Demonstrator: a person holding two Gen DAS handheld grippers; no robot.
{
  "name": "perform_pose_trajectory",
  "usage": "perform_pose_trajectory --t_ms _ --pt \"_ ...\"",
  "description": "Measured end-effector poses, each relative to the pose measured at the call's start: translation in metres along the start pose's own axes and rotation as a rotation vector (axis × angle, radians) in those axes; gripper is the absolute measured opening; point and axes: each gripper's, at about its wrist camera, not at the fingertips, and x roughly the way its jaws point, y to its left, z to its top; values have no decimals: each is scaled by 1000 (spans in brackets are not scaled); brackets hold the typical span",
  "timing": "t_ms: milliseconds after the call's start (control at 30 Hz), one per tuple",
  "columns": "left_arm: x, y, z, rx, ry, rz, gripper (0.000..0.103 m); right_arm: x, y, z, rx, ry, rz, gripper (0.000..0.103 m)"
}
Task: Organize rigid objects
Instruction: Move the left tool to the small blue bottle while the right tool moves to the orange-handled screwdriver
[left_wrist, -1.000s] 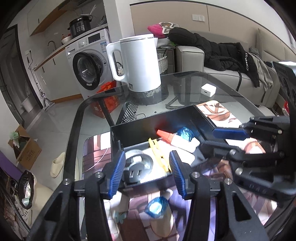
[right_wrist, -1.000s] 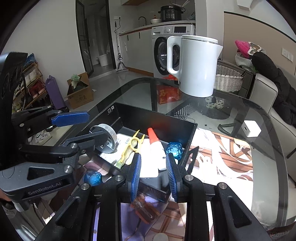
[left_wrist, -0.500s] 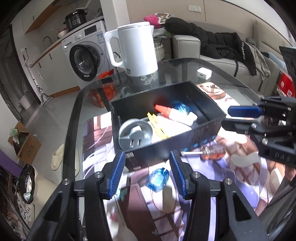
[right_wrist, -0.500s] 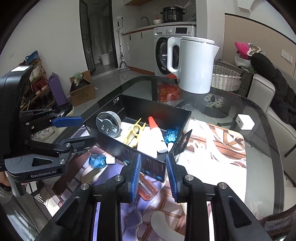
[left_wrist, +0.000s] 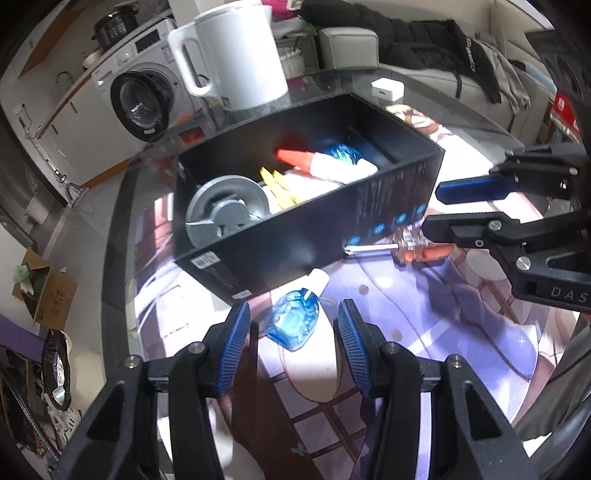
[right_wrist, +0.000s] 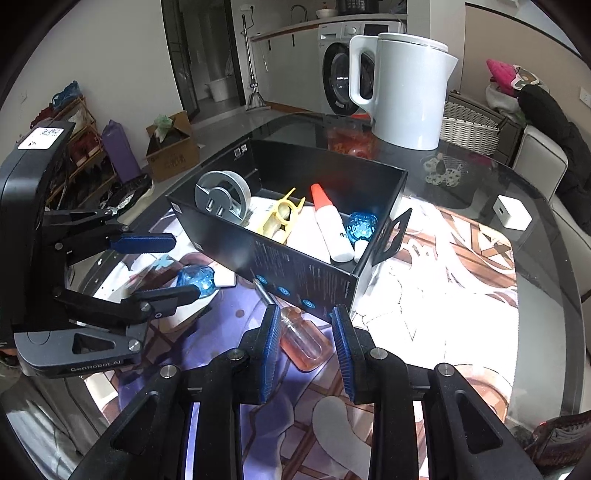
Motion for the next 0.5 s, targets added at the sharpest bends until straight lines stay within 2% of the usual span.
perform_pose_trajectory --t_ms 100,300,500 --pt "5 -3 -2 17 20 0 50 7 0 -1 -4 14 8 38" --pt "14 -2 -2 28 42 -12 50 20 3 -4 -18 46 23 41" --pt "19 -2 4 26 29 -31 50 34 8 -7 -42 77 41 44"
